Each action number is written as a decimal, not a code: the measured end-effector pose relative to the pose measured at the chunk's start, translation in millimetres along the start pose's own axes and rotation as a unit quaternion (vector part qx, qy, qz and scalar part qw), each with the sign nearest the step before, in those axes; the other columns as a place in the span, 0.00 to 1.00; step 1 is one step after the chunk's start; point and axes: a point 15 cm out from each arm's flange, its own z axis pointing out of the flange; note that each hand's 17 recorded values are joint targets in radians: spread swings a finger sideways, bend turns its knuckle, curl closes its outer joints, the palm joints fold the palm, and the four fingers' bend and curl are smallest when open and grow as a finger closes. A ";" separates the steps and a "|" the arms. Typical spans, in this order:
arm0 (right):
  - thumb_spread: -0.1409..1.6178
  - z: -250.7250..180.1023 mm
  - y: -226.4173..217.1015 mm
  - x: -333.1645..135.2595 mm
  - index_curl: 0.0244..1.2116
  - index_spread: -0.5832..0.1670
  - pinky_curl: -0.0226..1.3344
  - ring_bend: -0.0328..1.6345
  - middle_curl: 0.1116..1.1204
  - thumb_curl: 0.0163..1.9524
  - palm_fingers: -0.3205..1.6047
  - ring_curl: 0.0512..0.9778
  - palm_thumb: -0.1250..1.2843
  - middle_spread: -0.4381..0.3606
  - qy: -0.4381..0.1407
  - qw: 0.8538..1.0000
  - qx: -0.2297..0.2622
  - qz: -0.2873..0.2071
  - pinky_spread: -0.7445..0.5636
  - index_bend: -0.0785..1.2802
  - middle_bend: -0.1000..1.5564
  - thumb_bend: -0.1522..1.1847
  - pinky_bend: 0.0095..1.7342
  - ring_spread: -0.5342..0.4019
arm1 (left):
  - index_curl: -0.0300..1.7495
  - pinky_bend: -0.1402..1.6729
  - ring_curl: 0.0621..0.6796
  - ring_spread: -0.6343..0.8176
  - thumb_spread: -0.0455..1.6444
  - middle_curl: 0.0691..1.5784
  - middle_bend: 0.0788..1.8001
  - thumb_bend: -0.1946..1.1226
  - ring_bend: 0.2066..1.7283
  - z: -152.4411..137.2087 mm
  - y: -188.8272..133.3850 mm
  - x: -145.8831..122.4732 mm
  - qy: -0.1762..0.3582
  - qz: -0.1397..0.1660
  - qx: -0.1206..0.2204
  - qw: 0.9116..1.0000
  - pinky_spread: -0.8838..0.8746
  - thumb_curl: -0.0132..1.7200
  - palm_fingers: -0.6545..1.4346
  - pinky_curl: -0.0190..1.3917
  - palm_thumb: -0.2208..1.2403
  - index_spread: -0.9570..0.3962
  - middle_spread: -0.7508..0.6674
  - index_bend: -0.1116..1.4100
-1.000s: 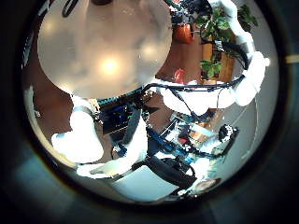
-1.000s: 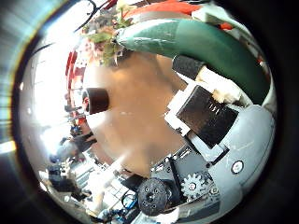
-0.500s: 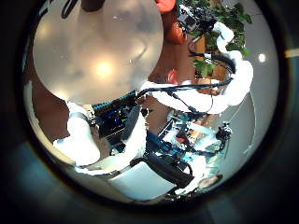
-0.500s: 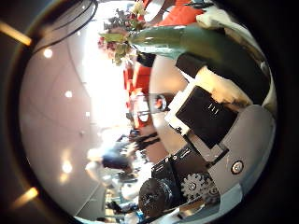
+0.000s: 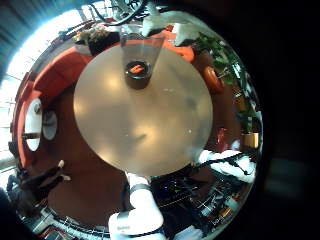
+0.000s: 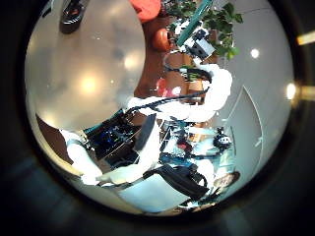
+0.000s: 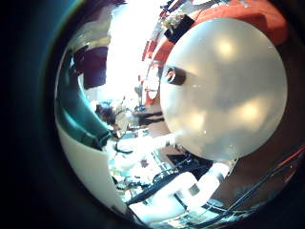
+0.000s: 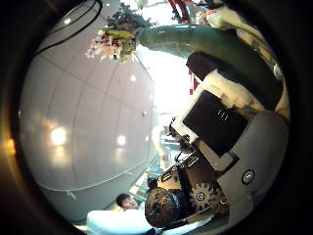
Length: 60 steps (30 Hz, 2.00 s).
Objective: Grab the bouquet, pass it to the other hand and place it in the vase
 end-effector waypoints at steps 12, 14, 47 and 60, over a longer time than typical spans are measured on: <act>0.57 69.9 31.0 -13.5 0.84 0.44 0.76 0.88 0.75 0.69 0.74 0.76 0.87 0.37 -0.035 0.989 -0.129 -0.061 0.43 0.88 0.88 0.17 0.69 0.36 | 0.19 0.21 0.27 0.82 0.57 0.17 0.07 0.12 0.20 -5.4 -38.4 34.5 0.203 0.021 0.072 0.976 0.79 0.19 0.35 0.23 0.27 0.80 0.83 0.16; 0.57 82.9 34.8 -18.8 0.84 0.44 0.77 0.88 0.75 0.70 0.74 0.76 0.87 0.37 -0.031 0.986 -0.147 -0.070 0.43 0.88 0.88 0.17 0.69 0.37 | 0.19 0.21 0.27 0.82 0.57 0.17 0.07 0.12 0.20 -6.4 -40.4 40.9 0.224 0.024 0.077 0.971 0.79 0.19 0.35 0.23 0.27 0.80 0.83 0.17; 0.59 185.4 34.8 10.0 0.83 0.45 0.83 0.87 0.74 0.73 0.72 0.77 0.77 0.37 0.108 0.959 -0.240 -0.100 0.43 0.88 0.88 0.08 0.68 0.36 | 0.34 0.67 0.67 0.15 0.57 0.43 0.57 0.29 0.68 -52.2 -33.9 109.8 0.494 0.044 0.076 0.865 0.24 0.30 0.94 0.45 0.72 0.38 0.26 0.55; 0.63 136.6 36.0 44.3 0.59 0.34 0.63 0.64 0.50 0.49 0.12 0.56 0.61 0.43 0.046 0.985 -0.167 -0.011 0.51 0.44 0.51 0.08 0.43 0.42 | 0.49 0.76 0.80 0.15 0.61 0.50 0.68 0.26 0.83 -151.0 -57.6 73.2 0.426 0.080 0.319 0.843 0.20 0.38 0.84 0.56 0.79 0.28 0.21 0.68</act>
